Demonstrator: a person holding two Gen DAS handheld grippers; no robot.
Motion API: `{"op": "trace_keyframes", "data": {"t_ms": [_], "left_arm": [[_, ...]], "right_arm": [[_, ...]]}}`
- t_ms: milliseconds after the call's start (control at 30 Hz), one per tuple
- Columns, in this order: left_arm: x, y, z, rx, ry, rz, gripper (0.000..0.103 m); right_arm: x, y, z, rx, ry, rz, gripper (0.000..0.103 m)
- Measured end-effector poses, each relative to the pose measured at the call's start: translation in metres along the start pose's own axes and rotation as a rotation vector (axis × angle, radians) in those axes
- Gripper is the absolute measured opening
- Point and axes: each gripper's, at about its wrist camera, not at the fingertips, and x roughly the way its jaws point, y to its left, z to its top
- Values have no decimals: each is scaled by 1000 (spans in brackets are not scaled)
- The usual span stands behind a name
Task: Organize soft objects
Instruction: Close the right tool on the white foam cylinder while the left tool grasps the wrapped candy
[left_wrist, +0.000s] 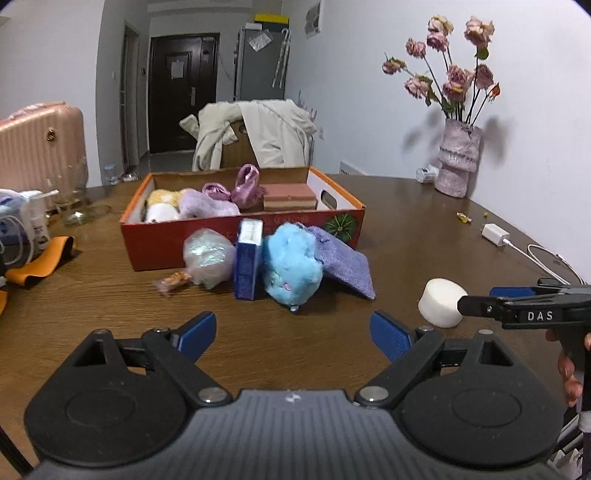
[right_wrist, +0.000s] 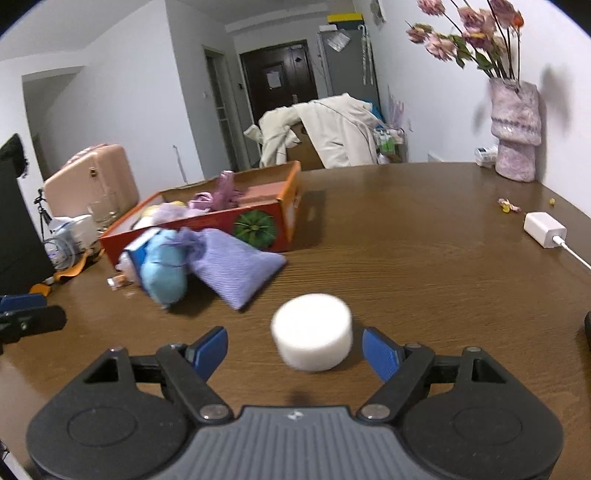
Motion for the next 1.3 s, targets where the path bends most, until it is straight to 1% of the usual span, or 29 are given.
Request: {"op": "trace_keyframes", "data": {"t_ms": [133, 233, 300, 400, 467, 500, 533, 600, 633, 667, 700, 800, 833, 900, 967, 1000, 1033, 1133, 1300], "left_arm": [[24, 2, 4, -13, 28, 18, 92], [38, 4, 9, -14, 22, 22, 92], [46, 9, 12, -10, 8, 55, 92], [56, 29, 16, -46, 15, 100, 92], [59, 44, 18, -70, 13, 124, 85], [61, 49, 20, -64, 5, 142, 84], [63, 56, 22, -48, -6, 161, 82], [72, 68, 25, -1, -21, 175, 77], [82, 76, 27, 25, -1, 199, 68], [90, 84, 28, 41, 22, 210, 64], [97, 91, 29, 51, 35, 199, 63], [116, 110, 31, 58, 66, 128, 56], [120, 113, 31, 60, 76, 117, 50], [129, 118, 30, 78, 97, 76, 42], [135, 121, 27, 91, 120, 58, 24], [137, 121, 26, 98, 127, 53, 21], [137, 122, 24, 101, 126, 51, 20], [132, 126, 21, 87, 110, 36, 20], [103, 128, 13, 33, 85, 48, 20]], "right_arm": [[14, -5, 4, 4, 10, -13, 79], [24, -7, 8, 10, 19, -8, 78], [31, -7, 9, 13, 29, -11, 78], [40, -4, 11, 10, 41, 9, 73], [46, 2, 11, 1, 51, 18, 71], [51, 7, 11, -11, 58, 22, 70], [53, 11, 11, -22, 64, 28, 68], [59, 23, 12, -44, 75, 49, 68], [62, 28, 12, -55, 80, 59, 68], [64, 34, 13, -66, 84, 66, 68], [67, 40, 14, -79, 88, 72, 68], [74, 55, 15, -103, 98, 75, 68], [76, 58, 16, -106, 102, 77, 68], [81, 65, 17, -111, 111, 80, 68], [84, 70, 18, -116, 119, 76, 66], [86, 72, 19, -116, 120, 75, 61], [88, 74, 20, -114, 122, 75, 58], [89, 81, 20, -120, 119, 70, 55], [75, 94, 16, -128, 99, 71, 53]]}}
